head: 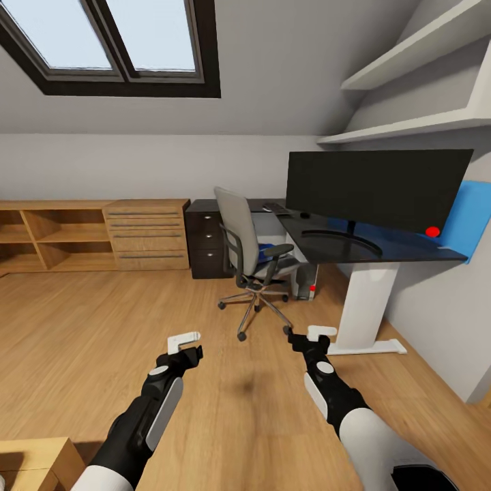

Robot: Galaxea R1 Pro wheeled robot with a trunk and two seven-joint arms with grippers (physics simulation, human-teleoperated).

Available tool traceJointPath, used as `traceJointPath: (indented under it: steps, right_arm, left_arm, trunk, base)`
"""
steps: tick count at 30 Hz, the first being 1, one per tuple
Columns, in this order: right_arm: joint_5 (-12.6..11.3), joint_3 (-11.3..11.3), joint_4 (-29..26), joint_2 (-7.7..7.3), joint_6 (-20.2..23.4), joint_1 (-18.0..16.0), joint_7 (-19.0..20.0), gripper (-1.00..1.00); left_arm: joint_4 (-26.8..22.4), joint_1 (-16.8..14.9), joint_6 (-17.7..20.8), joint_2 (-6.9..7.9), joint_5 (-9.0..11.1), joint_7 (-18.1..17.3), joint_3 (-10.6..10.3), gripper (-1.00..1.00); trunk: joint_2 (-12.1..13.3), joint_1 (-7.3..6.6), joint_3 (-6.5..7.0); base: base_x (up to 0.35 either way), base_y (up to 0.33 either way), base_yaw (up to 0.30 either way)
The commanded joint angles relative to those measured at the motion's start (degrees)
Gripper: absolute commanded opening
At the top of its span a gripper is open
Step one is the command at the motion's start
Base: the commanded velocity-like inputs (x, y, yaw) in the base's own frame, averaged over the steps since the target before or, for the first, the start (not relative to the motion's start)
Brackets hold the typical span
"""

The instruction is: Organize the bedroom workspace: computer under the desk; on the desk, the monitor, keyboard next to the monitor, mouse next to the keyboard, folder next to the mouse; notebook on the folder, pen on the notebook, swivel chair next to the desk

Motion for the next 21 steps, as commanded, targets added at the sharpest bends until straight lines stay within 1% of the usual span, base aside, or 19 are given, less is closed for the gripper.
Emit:
traceJointPath:
  steps: [1, 11, 21]
  right_arm:
    - [0.0, 0.0, 0.0, -0.01, -0.2, 0.0, -0.2, 1.0]
    - [0.0, -0.1, 0.0, -0.02, -0.4, 0.0, -0.2, 1.0]
    - [0.0, -0.1, 0.1, -0.03, -0.4, 0.0, -0.2, 1.0]
  left_arm:
    - [0.0, 0.0, 0.1, 0.02, 0.6, 0.5, -0.1, 1.0]
    - [0.8, 0.0, 0.2, 0.02, 0.6, 0.5, -0.1, 1.0]
    - [1.0, 0.0, 0.1, -0.15, 0.6, 0.6, -0.2, 1.0]
  trunk:
    - [0.0, -0.01, -0.06]
    - [0.0, -0.01, -0.06]
    - [-4.0, 2.19, -1.85]
  base:
    - [0.0, 0.0, 0.0]
    - [0.0, 0.0, 0.0]
    - [0.0, 0.0, 0.0]
